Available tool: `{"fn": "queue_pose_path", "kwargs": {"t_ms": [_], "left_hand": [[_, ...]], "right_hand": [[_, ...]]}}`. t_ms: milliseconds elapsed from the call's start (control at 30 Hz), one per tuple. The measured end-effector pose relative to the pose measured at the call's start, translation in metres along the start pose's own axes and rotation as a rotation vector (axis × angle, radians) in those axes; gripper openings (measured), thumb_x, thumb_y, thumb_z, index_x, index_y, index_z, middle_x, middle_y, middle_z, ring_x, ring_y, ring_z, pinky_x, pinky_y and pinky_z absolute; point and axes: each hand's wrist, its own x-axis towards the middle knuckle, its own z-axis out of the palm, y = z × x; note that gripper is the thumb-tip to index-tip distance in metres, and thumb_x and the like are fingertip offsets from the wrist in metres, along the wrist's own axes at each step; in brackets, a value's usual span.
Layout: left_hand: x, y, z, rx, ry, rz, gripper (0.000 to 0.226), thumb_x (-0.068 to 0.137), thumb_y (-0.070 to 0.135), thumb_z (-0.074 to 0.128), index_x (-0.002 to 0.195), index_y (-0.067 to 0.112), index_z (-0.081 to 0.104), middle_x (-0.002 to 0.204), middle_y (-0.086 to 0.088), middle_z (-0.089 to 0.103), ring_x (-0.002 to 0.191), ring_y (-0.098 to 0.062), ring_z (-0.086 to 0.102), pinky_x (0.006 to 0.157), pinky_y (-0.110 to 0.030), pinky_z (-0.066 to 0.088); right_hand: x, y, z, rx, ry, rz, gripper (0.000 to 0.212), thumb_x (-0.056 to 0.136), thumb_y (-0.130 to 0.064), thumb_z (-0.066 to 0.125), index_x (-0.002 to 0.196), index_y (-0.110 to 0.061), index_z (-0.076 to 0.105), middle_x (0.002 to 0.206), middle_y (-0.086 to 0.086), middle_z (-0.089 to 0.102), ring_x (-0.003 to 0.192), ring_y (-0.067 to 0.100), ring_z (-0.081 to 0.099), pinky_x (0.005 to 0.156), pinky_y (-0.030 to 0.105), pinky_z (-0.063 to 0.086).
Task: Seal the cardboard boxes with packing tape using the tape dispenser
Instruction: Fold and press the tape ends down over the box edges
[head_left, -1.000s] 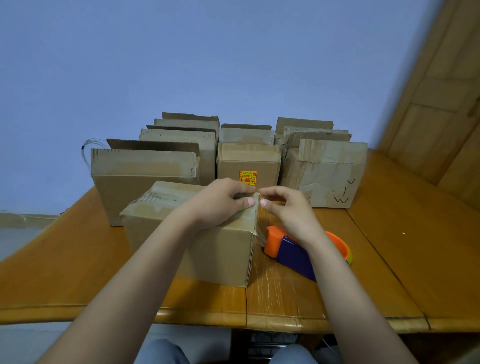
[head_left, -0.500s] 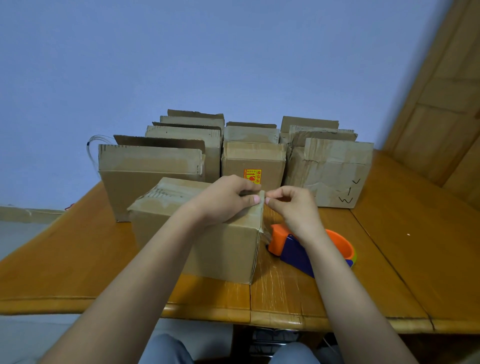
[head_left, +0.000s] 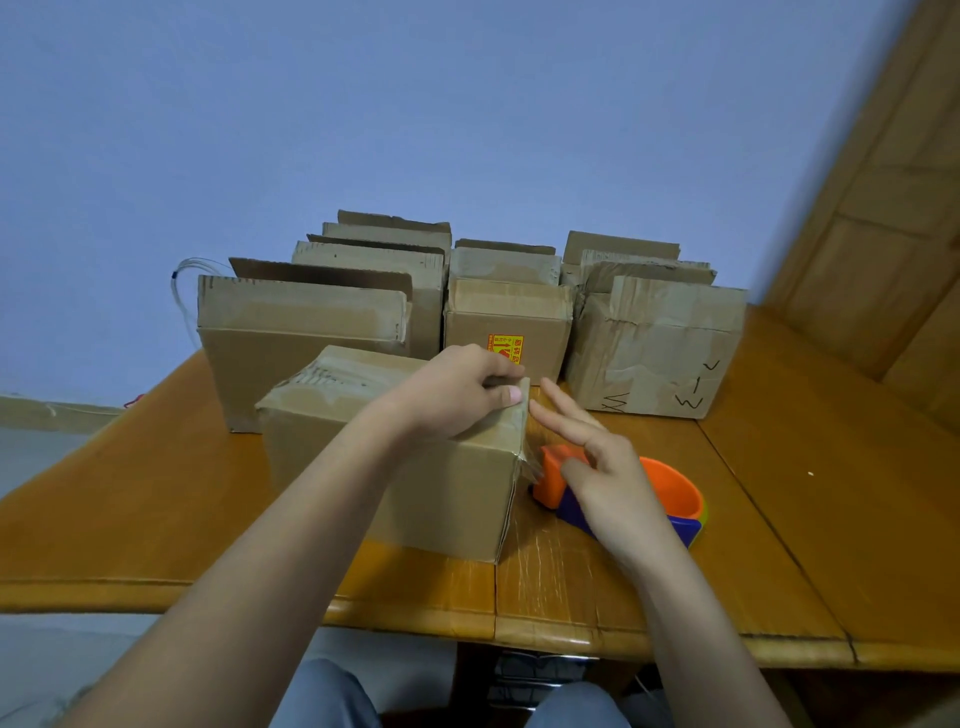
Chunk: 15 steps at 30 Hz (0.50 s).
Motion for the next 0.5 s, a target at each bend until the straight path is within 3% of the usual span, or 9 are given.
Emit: {"fn": "queue_pose_path", "kwargs": {"t_ms": [167, 300, 500], "left_hand": [[0.000, 0.000, 0.000, 0.000, 0.001, -0.012, 0.043, 0.099, 0.028, 0.050, 0.141, 0.016, 0.048, 0.143, -0.004, 0.050, 0.133, -0.018, 0.043, 0.105, -0.026, 0.031], [-0.002, 0.001, 0.000, 0.000, 0.005, -0.012, 0.043, 0.099, 0.028, 0.050, 0.141, 0.017, 0.048, 0.143, -0.004, 0.050, 0.133, -0.018, 0.043, 0.105, -0.027, 0.031], [-0.002, 0.001, 0.000, -0.003, 0.006, -0.009, 0.043, 0.099, 0.028, 0.050, 0.141, 0.017, 0.047, 0.144, -0.003, 0.049, 0.133, -0.018, 0.043, 0.106, -0.028, 0.032]], "right_hand": [[-0.030, -0.013, 0.014, 0.029, 0.262, -0.111, 0.052, 0.092, 0.005, 0.045, 0.115, -0.040, 0.055, 0.125, -0.028, 0.051, 0.118, -0.018, 0.040, 0.092, -0.001, 0.031], [-0.040, -0.008, 0.027, -0.021, 0.268, -0.074, 0.038, 0.088, -0.028, 0.054, 0.124, -0.039, 0.052, 0.124, -0.031, 0.049, 0.118, -0.016, 0.041, 0.093, 0.001, 0.035], [-0.042, -0.005, 0.040, -0.100, 0.330, -0.065, 0.032, 0.085, -0.019, 0.068, 0.104, -0.043, 0.058, 0.113, -0.031, 0.055, 0.114, -0.011, 0.048, 0.092, 0.006, 0.038]]}}
